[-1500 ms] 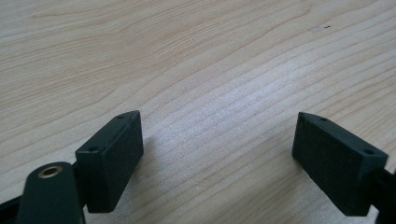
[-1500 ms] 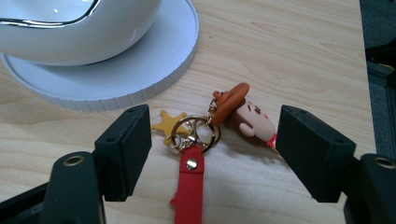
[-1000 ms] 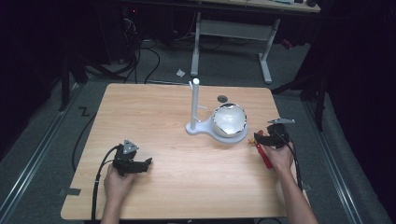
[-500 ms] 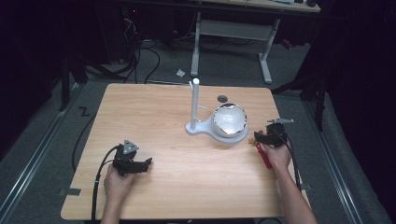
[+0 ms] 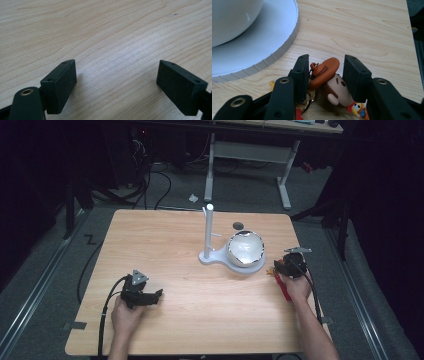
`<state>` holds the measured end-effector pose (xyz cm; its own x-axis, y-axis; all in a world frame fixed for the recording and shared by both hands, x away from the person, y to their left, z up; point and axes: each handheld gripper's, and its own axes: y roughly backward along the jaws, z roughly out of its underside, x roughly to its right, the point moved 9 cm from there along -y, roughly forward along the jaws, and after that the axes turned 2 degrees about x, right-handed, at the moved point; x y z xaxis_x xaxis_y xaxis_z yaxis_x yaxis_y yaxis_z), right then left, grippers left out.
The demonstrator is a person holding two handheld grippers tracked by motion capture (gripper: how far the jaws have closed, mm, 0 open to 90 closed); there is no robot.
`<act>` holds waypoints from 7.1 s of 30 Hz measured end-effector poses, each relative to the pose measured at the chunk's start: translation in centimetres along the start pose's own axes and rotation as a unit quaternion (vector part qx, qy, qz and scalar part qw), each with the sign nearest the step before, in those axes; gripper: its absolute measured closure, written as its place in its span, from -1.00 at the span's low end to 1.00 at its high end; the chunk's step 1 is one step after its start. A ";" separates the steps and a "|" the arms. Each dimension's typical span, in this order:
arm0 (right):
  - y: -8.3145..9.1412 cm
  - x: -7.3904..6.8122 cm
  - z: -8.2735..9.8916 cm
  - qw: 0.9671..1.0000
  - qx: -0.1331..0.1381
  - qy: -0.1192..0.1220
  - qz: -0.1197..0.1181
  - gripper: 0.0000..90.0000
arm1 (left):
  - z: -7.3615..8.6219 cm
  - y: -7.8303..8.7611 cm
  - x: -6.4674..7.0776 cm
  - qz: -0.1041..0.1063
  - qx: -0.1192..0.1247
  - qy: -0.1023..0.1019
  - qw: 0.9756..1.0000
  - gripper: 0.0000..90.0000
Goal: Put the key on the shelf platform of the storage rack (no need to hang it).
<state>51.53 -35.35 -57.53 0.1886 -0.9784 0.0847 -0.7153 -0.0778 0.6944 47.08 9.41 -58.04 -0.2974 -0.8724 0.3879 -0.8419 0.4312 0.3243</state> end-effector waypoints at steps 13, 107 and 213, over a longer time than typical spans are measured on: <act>2.0 -0.4 -0.9 0.999 0.029 -0.003 -0.034 0.45 | 0.0 0.0 0.0 0.000 0.000 0.000 1.000 -0.63; 11.5 -8.7 -15.9 0.980 0.130 0.070 -0.134 0.47 | 0.0 0.0 0.0 0.000 0.000 0.000 1.000 -0.63; 6.6 -8.9 -10.9 0.986 0.078 0.043 -0.139 0.24 | 0.0 0.0 0.0 0.000 0.000 0.000 1.000 -0.63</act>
<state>52.46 -25.04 -45.87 0.4439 -0.8957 -0.0280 -0.7212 -0.3756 0.5820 47.08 9.41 -58.03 -0.2973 -0.8720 0.3889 -0.8417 0.4317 0.3244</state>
